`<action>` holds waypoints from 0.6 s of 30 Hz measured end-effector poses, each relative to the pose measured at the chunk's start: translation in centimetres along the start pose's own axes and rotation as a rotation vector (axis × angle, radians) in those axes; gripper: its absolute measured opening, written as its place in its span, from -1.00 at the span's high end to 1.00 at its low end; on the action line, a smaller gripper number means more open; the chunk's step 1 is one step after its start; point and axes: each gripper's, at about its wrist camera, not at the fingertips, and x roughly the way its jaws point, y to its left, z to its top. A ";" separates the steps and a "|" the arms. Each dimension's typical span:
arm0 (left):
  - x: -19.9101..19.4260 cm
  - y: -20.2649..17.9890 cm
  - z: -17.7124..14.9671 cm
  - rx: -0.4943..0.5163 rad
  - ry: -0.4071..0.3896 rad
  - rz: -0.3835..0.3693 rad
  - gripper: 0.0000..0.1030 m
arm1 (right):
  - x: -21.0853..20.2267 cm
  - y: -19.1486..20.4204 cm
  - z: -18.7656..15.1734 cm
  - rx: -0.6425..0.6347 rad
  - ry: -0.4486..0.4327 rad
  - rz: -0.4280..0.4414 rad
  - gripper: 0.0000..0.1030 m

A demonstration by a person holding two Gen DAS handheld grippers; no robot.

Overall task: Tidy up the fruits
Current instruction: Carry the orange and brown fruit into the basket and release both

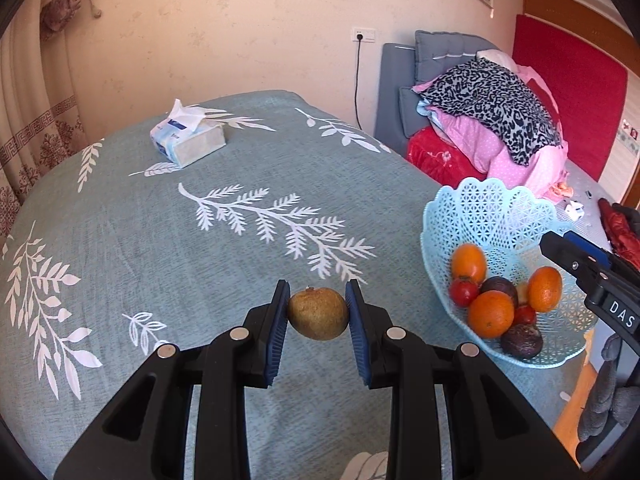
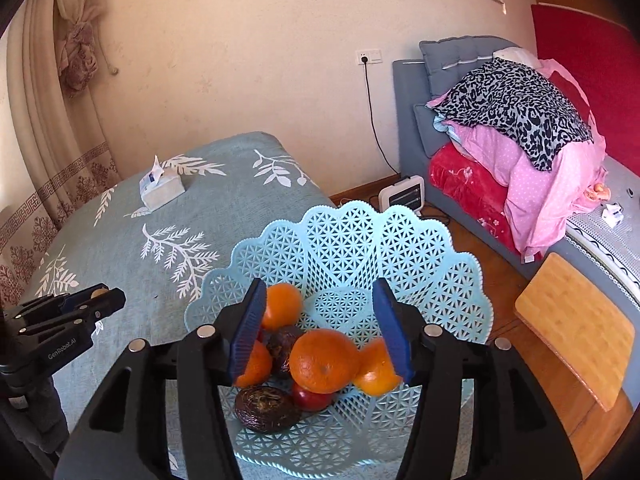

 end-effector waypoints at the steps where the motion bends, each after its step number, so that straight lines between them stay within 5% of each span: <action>1: 0.1 -0.4 0.2 0.004 0.000 -0.016 0.44 | -0.2 -0.3 0.0 0.007 -0.005 0.000 -0.12; 16: 2.9 -7.0 2.2 0.079 0.020 -0.239 0.42 | -0.7 -3.9 -0.6 0.141 -0.048 -0.009 -0.50; 18: 3.2 -7.4 2.3 0.078 0.022 -0.248 0.13 | -0.7 -3.8 -0.7 0.133 -0.049 -0.011 -0.56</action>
